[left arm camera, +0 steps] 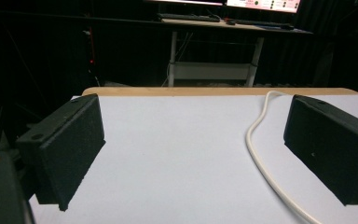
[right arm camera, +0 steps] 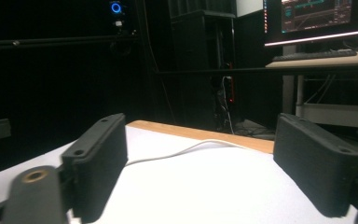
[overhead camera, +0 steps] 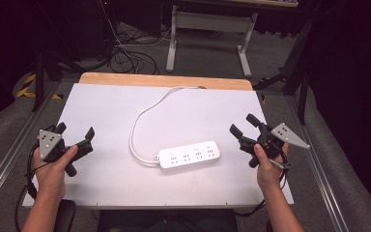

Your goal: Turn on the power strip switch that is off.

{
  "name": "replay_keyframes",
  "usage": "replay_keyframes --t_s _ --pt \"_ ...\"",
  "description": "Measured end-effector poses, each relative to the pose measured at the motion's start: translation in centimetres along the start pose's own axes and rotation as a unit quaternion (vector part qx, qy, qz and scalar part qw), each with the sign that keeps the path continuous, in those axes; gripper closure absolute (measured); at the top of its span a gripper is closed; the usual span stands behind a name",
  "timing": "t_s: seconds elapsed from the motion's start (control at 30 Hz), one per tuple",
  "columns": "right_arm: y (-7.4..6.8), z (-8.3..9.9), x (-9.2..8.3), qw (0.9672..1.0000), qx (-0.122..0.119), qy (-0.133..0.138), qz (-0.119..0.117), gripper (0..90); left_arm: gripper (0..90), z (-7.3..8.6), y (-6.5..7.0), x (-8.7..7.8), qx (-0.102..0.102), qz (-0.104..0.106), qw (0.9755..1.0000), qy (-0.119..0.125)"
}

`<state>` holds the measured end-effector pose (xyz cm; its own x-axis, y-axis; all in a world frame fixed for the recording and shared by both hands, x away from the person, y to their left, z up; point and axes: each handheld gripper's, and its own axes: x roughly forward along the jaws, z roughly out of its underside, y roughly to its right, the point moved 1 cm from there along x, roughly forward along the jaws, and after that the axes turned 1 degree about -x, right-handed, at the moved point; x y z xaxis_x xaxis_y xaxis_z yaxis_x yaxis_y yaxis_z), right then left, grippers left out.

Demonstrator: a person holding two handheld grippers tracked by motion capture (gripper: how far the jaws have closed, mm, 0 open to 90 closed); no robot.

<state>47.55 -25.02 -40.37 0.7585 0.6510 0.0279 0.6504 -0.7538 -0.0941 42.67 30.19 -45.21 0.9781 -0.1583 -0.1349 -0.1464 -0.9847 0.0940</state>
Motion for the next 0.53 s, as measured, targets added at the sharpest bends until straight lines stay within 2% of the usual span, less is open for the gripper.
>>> replay_keyframes --t_s 0.07,0.2,0.53 --pt "0.07 0.06 -0.03 1.0000 -0.005 0.003 -0.002 8.4 5.5 0.00 0.00 0.01 0.000 0.000 1.0000 0.000" --pt "0.08 0.11 -0.02 0.9999 0.000 0.010 -0.004 2.7 5.5 0.00 -0.01 0.01 0.000 0.000 1.0000 0.000" --pt "0.17 0.22 0.24 1.0000 -0.004 0.007 -0.002 2.6 5.4 0.03 -0.21 -0.15 -0.001 -0.004 1.0000 -0.001"
